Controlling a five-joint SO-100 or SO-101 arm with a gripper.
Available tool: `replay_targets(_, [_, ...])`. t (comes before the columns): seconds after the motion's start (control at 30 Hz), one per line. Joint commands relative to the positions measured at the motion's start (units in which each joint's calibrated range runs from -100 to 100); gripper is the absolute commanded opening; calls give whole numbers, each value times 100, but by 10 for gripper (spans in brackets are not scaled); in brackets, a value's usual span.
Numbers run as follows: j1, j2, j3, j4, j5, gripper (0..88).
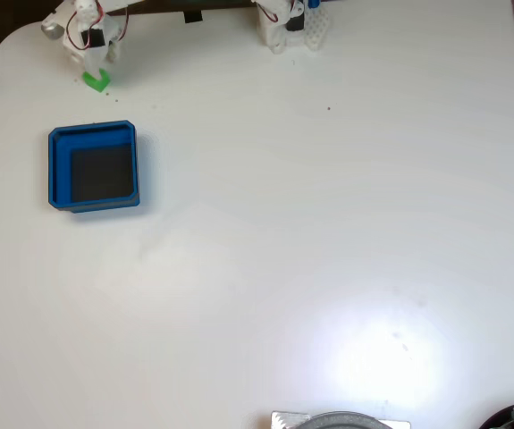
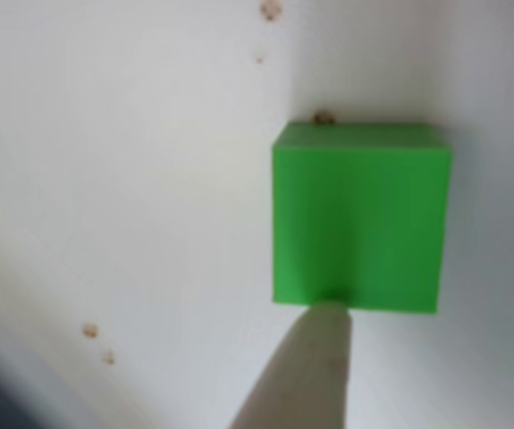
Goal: Pick up green cube and drop it in the blue box
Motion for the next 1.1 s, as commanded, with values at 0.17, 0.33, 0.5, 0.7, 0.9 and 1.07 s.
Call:
replay_targets(0.17, [-48,-39,-381,-980,-34,241])
replay_targets(0.33, [-33,-89,-390,-971,-44,243])
replay_targets(0.5, [-55,-47,-372,-971,-49,247])
replay_targets(0.7, [-55,-31,-363,-971,-49,252])
replay_targets(0.9, [-63,95,-363,-971,-49,252])
replay_targets(1.07, [-63,204,-363,-971,-49,252])
